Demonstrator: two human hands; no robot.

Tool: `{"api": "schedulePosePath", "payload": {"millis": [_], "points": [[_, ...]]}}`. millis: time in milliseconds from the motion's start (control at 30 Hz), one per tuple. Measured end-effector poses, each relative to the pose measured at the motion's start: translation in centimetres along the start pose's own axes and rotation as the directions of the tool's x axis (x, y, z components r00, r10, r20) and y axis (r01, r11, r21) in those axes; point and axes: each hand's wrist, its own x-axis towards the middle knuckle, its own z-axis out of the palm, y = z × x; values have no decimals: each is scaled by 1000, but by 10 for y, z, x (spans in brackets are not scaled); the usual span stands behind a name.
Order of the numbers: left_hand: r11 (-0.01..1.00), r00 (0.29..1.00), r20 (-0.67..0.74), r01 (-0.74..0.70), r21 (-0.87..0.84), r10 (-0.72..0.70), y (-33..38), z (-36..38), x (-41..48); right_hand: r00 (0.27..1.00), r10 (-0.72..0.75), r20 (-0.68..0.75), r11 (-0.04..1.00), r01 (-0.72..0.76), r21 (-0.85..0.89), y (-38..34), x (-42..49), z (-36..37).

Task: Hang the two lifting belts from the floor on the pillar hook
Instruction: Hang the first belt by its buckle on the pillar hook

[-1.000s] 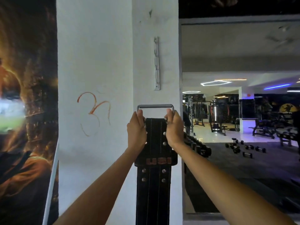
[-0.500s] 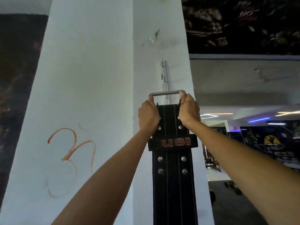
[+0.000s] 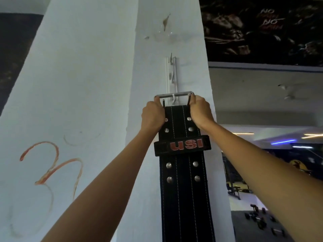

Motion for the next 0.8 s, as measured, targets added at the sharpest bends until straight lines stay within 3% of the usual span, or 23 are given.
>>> {"api": "schedulePosePath", "payload": {"millis": [67,133,200,300,400,500,667,800], "points": [[956,999,31,21,-292,-13,-12,1,-12,997,-46,62,983,34,181,8,-9,-4],[812,987,161,112,-573,-23,-26,-2,-24,988,-29,153,899,-41,435,12,-19,-9],[686,956,292,192,-702,30,-38,-8,-32,969,-38,246,813,-113,571,11,-26,-13],[695,955,283,145,-705,89,-38,-13,-33,962,-65,267,807,-107,581,11,-32,-15],[740,989,138,128,-660,-48,-26,-11,-26,979,-60,195,862,-48,505,8,-33,-15],[800,983,70,180,-573,-171,-14,-9,-9,977,84,194,857,-170,486,1,-26,-15],[806,966,143,259,-532,-217,-3,-11,3,948,277,158,809,-319,493,-4,-16,-12],[835,983,93,181,-520,-155,-7,-5,-15,961,145,234,868,-237,436,10,-30,-17]]}}
